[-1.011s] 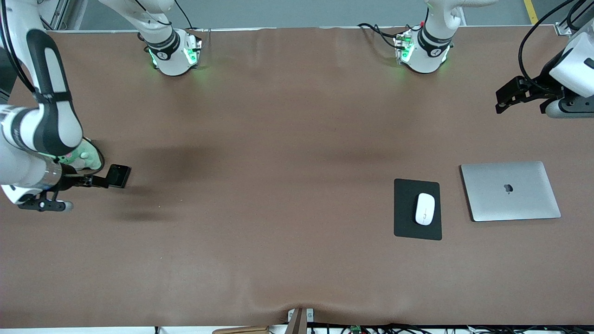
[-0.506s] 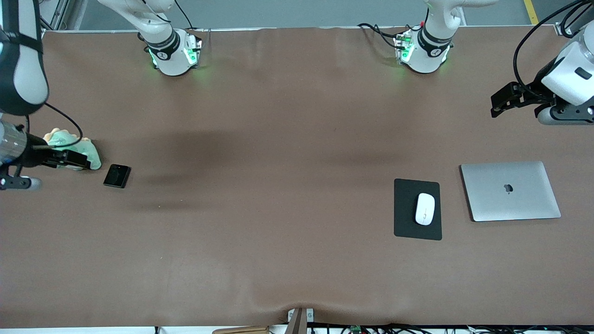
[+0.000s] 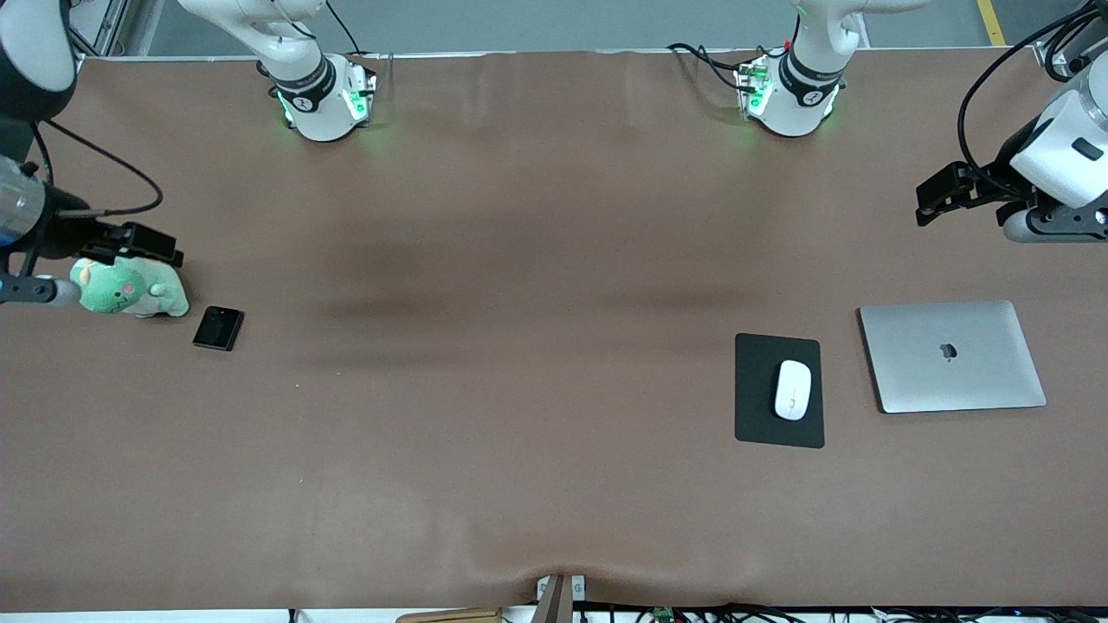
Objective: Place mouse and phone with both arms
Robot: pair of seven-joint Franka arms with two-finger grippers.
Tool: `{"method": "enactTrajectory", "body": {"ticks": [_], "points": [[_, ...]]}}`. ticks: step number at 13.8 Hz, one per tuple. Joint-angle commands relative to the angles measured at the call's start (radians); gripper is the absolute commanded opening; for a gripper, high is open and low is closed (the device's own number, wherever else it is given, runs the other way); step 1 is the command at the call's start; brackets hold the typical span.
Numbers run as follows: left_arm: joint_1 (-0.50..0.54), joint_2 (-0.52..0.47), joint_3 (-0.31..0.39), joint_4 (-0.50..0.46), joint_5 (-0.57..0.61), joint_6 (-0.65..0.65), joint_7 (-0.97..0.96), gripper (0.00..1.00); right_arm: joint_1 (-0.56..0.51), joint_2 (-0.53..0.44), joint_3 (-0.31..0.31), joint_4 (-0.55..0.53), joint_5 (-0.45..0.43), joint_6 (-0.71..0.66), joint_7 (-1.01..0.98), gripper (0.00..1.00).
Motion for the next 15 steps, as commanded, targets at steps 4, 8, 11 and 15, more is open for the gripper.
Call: {"method": "enactTrajectory", "body": {"ticks": [4, 8, 11, 15], "points": [[-0.001, 0.003, -0.001, 0.012, -0.011, 0.003, 0.003, 1.0, 0.032, -0.056, -0.02, 0.018, 0.006, -0.035, 0.015, 1.0], [-0.007, 0.014, -0.001, 0.044, -0.004, 0.003, 0.0, 1.0, 0.012, -0.091, -0.026, 0.013, -0.011, 0.002, 0.015, 1.0], [-0.009, 0.014, -0.001, 0.045, -0.004, 0.002, 0.003, 1.0, 0.009, -0.097, -0.032, 0.003, -0.01, 0.001, 0.02, 1.0], [-0.009, 0.014, -0.001, 0.045, -0.004, 0.002, 0.003, 1.0, -0.004, -0.097, -0.031, -0.002, -0.007, -0.006, 0.043, 1.0]]}}
